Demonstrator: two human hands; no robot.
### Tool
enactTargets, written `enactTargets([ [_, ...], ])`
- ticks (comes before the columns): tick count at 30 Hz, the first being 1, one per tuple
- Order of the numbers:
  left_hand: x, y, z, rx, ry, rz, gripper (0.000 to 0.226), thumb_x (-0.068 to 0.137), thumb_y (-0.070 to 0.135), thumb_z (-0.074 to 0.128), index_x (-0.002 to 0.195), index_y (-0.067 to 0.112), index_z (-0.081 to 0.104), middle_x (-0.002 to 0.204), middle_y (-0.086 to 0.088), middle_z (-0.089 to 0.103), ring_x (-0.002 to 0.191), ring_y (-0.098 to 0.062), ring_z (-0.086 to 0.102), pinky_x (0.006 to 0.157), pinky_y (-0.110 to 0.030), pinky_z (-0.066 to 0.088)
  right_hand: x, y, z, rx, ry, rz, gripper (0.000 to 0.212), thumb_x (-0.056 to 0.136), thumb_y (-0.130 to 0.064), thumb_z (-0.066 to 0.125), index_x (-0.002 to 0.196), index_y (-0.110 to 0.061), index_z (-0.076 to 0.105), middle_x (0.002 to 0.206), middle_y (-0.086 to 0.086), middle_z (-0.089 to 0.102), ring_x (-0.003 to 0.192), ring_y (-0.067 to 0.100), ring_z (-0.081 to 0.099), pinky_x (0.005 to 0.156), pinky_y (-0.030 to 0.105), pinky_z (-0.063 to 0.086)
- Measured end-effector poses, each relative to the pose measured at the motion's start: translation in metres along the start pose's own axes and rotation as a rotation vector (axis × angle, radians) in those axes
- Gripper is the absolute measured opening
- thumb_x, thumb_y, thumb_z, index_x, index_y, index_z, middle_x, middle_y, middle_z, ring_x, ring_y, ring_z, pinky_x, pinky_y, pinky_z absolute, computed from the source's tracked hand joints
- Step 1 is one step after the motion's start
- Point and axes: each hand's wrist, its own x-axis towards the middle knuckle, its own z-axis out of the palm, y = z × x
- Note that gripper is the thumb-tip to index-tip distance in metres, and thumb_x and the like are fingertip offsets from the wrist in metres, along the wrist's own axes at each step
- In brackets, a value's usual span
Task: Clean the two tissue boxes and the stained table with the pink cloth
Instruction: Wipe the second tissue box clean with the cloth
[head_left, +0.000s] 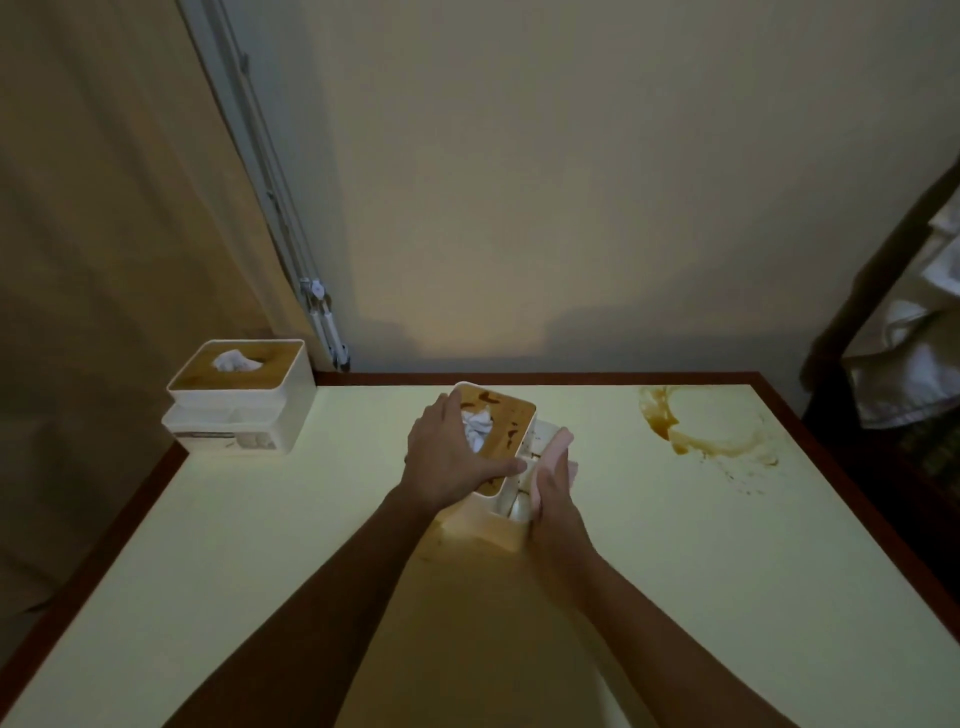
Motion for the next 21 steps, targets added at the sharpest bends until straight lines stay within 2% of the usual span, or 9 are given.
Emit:
enactTargets([
  [3,0.002,-0.001,0.001,0.011,-0.010,-0.004,0.137,0.043,0.095,0.058,0.153,0.024,0.018,0.158,0.000,0.030,0.142,-0.026,0.033,0.112,-0.052,0.034,-0.011,0.019,-0.002,-0.014,-0.037,0.024,0.078,0.076,-0.086,0.046,0.116,-0.020,0.046,0.108,-0.024,0.049,0.099,-0.008,0.061,0.074,0.004,0.049],
  [7,0.002,-0.003,0.002,0.028,-0.001,-0.002,0.136,0.042,0.097,0.054,0.152,0.025,0.019,0.157,0.000,0.031,0.141,-0.025,0.035,0.111,-0.052,0.036,0.005,0.000,-0.006,-0.111,-0.005,0.007,0.046,0.107,-0.048,0.014,0.145,-0.027,0.030,0.129,-0.020,0.041,0.106,-0.003,0.053,0.092,0.009,0.042],
  [9,0.003,-0.003,0.002,0.041,0.000,-0.003,0.135,0.044,0.095,0.057,0.152,0.024,0.019,0.157,-0.001,0.032,0.141,-0.025,0.035,0.111,-0.052,0.035,0.012,-0.015,-0.008,-0.156,0.055,0.034,0.065,0.098,-0.069,0.013,0.156,-0.041,0.018,0.163,-0.016,0.015,0.144,0.017,0.036,0.113,0.032,0.035],
  [12,0.001,-0.001,0.000,0.036,0.009,-0.012,0.135,0.043,0.097,0.055,0.151,0.024,0.020,0.154,0.000,0.034,0.138,-0.025,0.037,0.111,-0.051,0.036,0.020,-0.026,-0.006,-0.132,0.064,-0.009,0.091,0.080,-0.089,0.023,0.157,-0.049,-0.006,0.166,-0.013,-0.021,0.155,0.018,0.012,0.112,0.037,0.032],
  [14,0.001,0.001,0.000,0.046,-0.002,-0.018,0.133,0.047,0.094,0.058,0.153,0.024,0.018,0.157,-0.001,0.030,0.141,-0.026,0.033,0.113,-0.051,0.033,0.013,-0.035,-0.003,-0.100,0.051,0.033,0.108,0.069,-0.099,0.021,0.159,-0.039,0.012,0.168,-0.013,0.003,0.149,0.012,0.027,0.110,0.033,0.031],
  [16,0.001,0.001,0.000,0.061,-0.016,-0.024,0.131,0.052,0.089,0.061,0.154,0.023,0.014,0.161,-0.001,0.023,0.145,-0.027,0.028,0.116,-0.051,0.029,0.002,-0.033,0.002,-0.036,0.009,0.029,0.071,0.089,-0.084,0.016,0.131,-0.034,0.043,0.141,-0.012,0.045,0.119,0.000,0.051,0.104,0.024,0.033],
  [17,0.001,0.001,0.001,0.068,-0.020,-0.025,0.131,0.052,0.089,0.060,0.155,0.023,0.013,0.161,-0.001,0.021,0.146,-0.027,0.026,0.116,-0.051,0.029,-0.006,-0.029,0.006,-0.033,-0.011,0.036,0.052,0.095,-0.075,0.021,0.117,-0.034,0.044,0.127,-0.013,0.049,0.105,-0.003,0.053,0.102,0.020,0.036],
  [19,0.003,0.000,0.001,0.077,-0.022,-0.029,0.131,0.051,0.090,0.059,0.154,0.025,0.013,0.161,0.000,0.022,0.145,-0.027,0.027,0.115,-0.052,0.030,-0.014,0.000,0.002,-0.078,0.021,0.023,0.077,0.077,-0.090,0.040,0.123,-0.029,0.044,0.115,-0.013,0.053,0.096,0.002,0.057,0.108,0.022,0.044],
  [21,0.004,-0.001,0.003,0.083,-0.027,-0.031,0.130,0.051,0.090,0.059,0.154,0.025,0.013,0.161,0.001,0.022,0.145,-0.027,0.028,0.115,-0.051,0.030,-0.019,0.020,-0.004,-0.165,0.034,-0.008,0.092,0.077,-0.092,0.038,0.142,-0.028,0.041,0.109,-0.018,0.054,0.094,0.003,0.058,0.121,0.042,0.033],
])
